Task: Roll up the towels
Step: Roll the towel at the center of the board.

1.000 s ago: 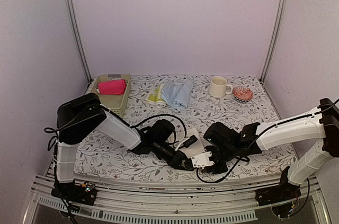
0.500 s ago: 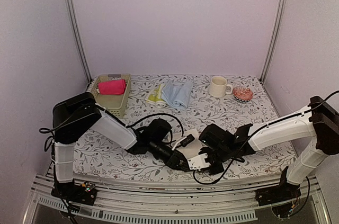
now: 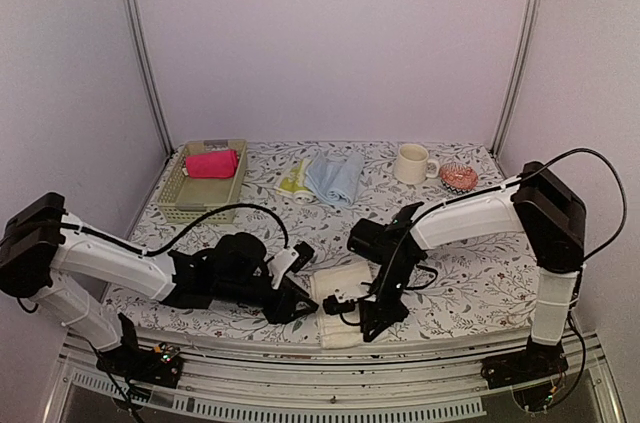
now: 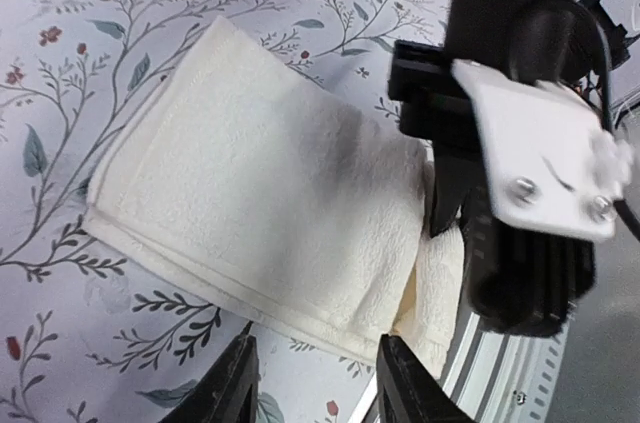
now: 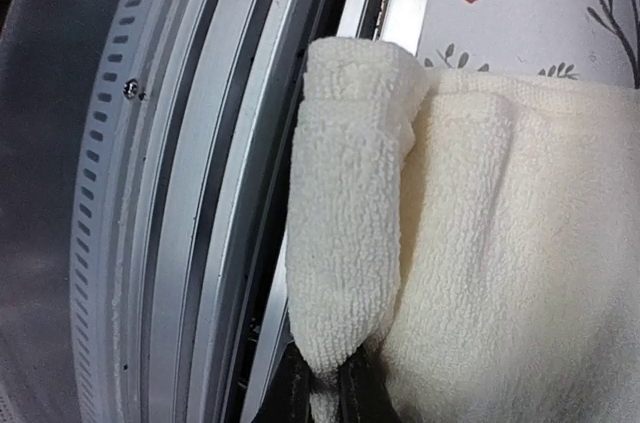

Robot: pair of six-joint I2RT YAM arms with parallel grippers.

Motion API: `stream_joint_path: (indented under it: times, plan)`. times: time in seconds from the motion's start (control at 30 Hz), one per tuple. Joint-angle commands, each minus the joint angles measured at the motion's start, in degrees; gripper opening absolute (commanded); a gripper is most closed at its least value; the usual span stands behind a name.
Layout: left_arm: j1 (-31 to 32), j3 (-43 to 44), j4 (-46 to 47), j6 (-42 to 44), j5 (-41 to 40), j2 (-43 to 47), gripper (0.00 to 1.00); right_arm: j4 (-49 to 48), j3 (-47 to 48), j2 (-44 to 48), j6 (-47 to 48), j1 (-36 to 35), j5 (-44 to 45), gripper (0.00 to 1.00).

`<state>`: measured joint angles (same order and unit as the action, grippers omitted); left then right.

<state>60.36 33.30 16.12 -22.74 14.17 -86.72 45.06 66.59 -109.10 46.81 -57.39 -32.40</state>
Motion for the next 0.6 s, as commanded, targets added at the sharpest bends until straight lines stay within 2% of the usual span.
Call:
stream_joint_path:
  times: [0.0, 0.13, 0.27, 0.37, 0.47, 0.57]
  plan:
    - [8.5, -3.0, -2.7, 5.6, -21.2, 7.1, 0.41, 12.3, 6.5, -11.4, 2.6, 4.8, -10.0, 0.03]
    - [12.8, -6.5, -1.5, 5.8, -26.7, 12.3, 0.38, 17.8, 11.6, -19.1, 4.2, 7.4, -14.0, 0.03]
    - [15.9, -7.9, 1.4, 11.6, -22.5, 13.8, 0.33, 19.7, 13.7, -23.4, 5.3, 8.4, -15.6, 0.03]
    - [18.3, -3.6, -1.4, 17.4, -20.8, 10.2, 0.35, 19.7, 14.0, -24.6, 5.2, 8.4, -15.4, 0.03]
    - [20.1, 2.5, -5.5, 23.4, -22.0, 3.8, 0.41, 19.4, 14.3, -24.9, 4.5, 8.5, -15.2, 0.04]
    - [21.0, 7.9, -7.7, 27.4, -23.2, -2.8, 0.43, 19.4, 14.5, -24.9, 3.9, 8.5, -15.1, 0.04]
